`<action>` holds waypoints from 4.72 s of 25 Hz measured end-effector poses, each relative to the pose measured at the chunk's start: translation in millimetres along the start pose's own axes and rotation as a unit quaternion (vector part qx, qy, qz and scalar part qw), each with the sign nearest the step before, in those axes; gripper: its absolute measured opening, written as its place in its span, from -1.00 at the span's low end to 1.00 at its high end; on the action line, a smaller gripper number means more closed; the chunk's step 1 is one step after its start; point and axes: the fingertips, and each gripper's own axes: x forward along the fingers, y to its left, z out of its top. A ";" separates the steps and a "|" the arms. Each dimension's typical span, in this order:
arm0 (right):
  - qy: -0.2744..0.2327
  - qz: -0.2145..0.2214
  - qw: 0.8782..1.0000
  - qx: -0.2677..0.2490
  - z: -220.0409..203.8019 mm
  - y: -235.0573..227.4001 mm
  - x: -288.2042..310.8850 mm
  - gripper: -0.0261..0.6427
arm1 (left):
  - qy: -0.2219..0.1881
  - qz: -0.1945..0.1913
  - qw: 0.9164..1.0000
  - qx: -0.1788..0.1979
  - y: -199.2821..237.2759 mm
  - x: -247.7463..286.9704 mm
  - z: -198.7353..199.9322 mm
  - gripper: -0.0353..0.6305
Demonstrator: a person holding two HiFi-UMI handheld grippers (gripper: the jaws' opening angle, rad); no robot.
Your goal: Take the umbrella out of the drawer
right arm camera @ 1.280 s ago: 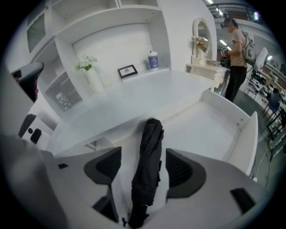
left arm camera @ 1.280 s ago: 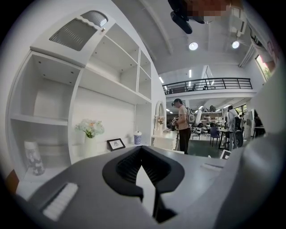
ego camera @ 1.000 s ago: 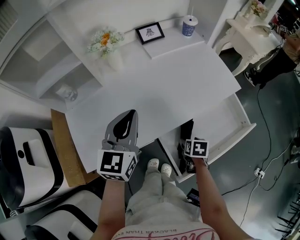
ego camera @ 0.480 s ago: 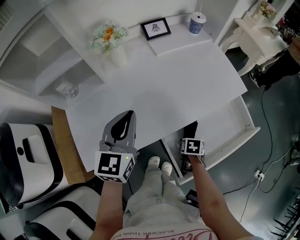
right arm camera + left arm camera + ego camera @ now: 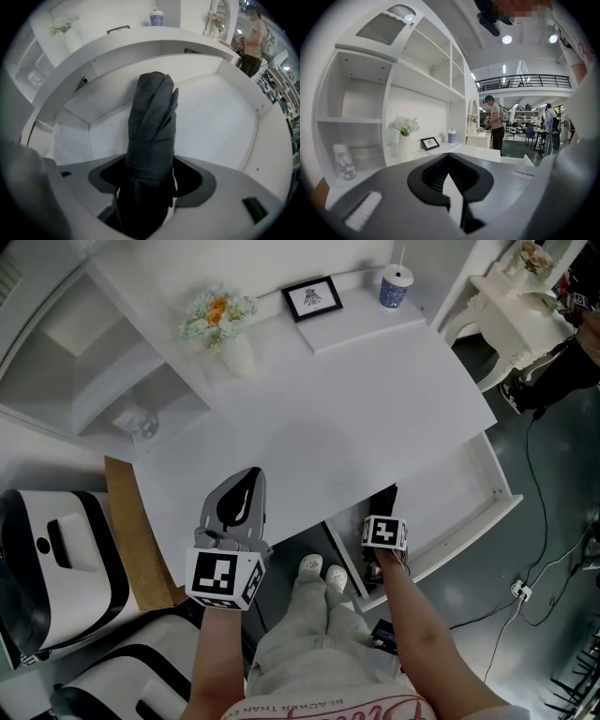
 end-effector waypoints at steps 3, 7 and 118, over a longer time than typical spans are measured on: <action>-0.007 -0.001 1.000 0.002 -0.2 0.4 -1.0 -0.03 | -0.002 0.004 1.000 0.000 1.6 -0.8 1.9 -0.87; -0.006 -0.006 1.000 0.001 2.4 1.5 -3.6 -0.16 | -0.005 0.005 1.000 0.004 1.4 -4.0 4.4 -0.87; -0.597 0.062 0.782 -0.166 149.0 51.5 -443.8 -0.20 | -0.191 -0.004 0.979 0.067 -38.3 -64.6 161.3 -0.87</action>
